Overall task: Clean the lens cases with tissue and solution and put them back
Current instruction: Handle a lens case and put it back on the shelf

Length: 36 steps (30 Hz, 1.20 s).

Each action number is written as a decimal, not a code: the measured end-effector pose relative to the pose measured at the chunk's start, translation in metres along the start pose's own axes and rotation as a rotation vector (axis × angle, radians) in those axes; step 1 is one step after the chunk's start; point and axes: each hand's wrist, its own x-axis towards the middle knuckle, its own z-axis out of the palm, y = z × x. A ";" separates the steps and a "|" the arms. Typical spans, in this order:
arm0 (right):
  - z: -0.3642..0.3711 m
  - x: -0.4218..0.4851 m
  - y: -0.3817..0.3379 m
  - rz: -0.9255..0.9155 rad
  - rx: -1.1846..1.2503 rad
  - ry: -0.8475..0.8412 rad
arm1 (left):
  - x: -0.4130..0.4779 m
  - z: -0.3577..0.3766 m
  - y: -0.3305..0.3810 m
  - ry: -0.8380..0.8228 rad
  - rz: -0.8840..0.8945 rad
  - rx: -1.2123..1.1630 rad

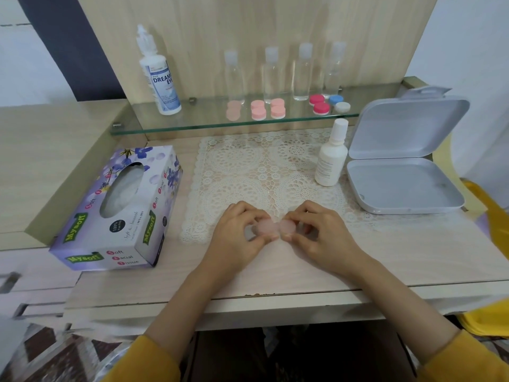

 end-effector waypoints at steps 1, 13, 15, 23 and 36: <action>0.000 0.000 0.000 0.006 0.000 -0.001 | 0.000 -0.003 0.001 0.011 -0.022 -0.023; 0.001 0.001 -0.001 0.028 -0.018 -0.001 | -0.009 -0.019 -0.014 -0.021 -0.092 0.094; 0.001 0.001 -0.001 0.027 -0.024 0.004 | -0.006 -0.016 -0.012 -0.058 -0.086 0.083; -0.001 0.003 -0.006 0.059 -0.045 0.010 | 0.005 -0.004 -0.005 -0.060 -0.052 0.057; -0.010 0.012 -0.010 -0.038 -0.074 -0.130 | 0.005 -0.001 -0.009 -0.039 -0.008 0.042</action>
